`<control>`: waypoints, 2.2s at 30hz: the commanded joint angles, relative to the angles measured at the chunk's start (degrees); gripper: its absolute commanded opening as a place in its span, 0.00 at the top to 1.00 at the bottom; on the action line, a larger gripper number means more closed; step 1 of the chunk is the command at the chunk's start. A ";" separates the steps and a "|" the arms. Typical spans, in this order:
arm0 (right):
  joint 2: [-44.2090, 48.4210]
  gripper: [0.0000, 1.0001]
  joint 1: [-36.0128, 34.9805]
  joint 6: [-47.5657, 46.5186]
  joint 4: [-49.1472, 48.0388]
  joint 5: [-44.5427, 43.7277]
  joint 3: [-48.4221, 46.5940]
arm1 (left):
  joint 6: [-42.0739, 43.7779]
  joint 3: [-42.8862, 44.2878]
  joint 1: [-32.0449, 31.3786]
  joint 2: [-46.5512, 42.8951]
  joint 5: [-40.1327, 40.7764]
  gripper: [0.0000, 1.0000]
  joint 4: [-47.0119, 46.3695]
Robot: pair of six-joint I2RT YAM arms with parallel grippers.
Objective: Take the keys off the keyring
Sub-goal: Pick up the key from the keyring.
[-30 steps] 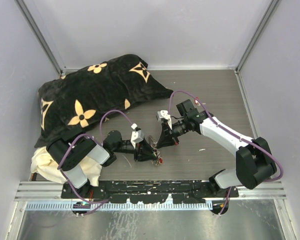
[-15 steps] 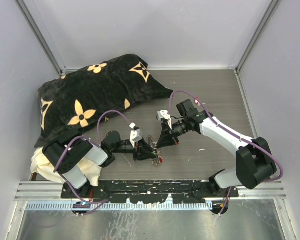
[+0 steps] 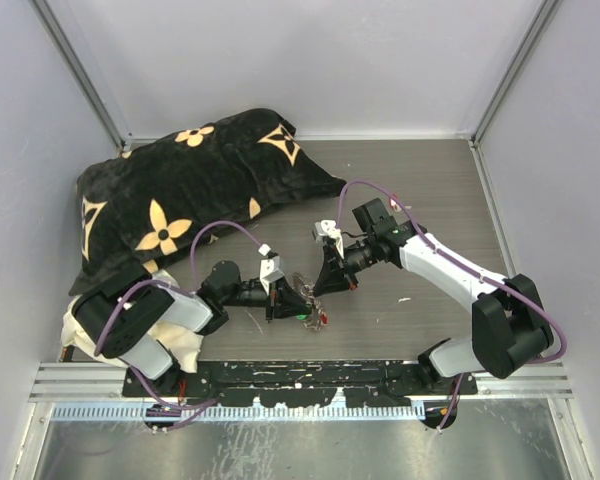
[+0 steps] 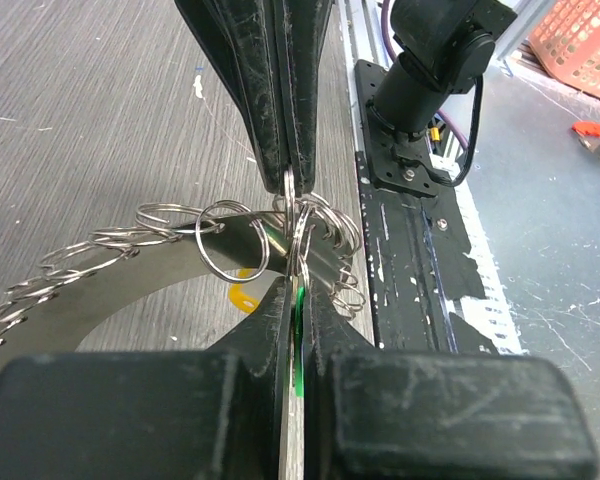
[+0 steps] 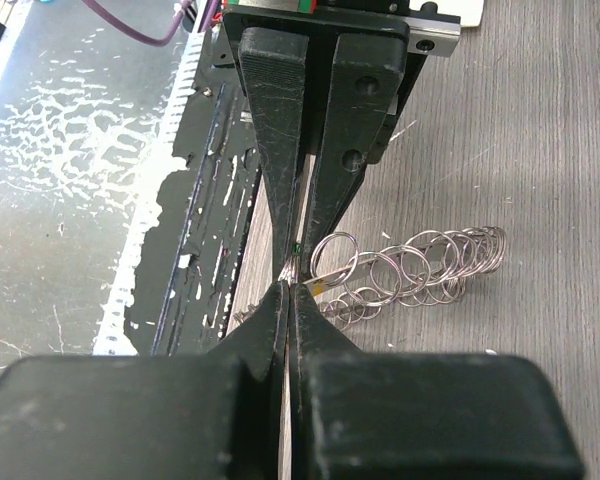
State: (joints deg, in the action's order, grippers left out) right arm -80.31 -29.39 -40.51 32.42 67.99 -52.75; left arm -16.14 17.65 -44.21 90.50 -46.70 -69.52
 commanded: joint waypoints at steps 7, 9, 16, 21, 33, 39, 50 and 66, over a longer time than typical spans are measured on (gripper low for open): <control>-0.20 0.99 0.25 0.27 -1.00 -0.63 -2.43 | -4.69 0.00 -1.40 -7.67 1.76 1.00 7.01; -0.11 0.99 0.21 0.41 -1.05 -0.77 -2.38 | -6.35 0.71 -2.23 -10.06 2.45 1.00 11.19; 0.87 0.99 0.21 0.21 -1.05 -1.24 -2.43 | -8.20 7.76 -3.97 -20.12 5.46 1.00 39.26; 1.62 0.99 0.25 -0.15 -0.96 -2.14 -2.42 | -10.91 15.11 -3.99 -22.89 6.35 1.00 57.37; 3.59 0.92 0.49 1.06 -0.94 -1.91 -2.95 | -16.98 27.02 -3.38 -21.57 4.87 1.00 72.90; 6.11 0.63 3.58 1.34 -0.31 -0.41 -3.29 | -15.66 28.97 -3.26 -21.52 5.33 1.00 76.90; 5.39 0.44 2.07 -7.34 3.37 6.35 -0.36 | -13.87 30.74 -3.28 -21.41 3.70 1.00 78.32; 4.10 0.42 -4.34 2.14 -7.22 -0.26 2.37 | -12.51 31.34 -1.90 -20.06 -0.86 1.00 77.44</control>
State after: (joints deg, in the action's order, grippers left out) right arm -76.40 -33.04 -42.00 30.11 69.41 -50.59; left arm -29.39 45.76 -46.59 70.39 -43.62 10.98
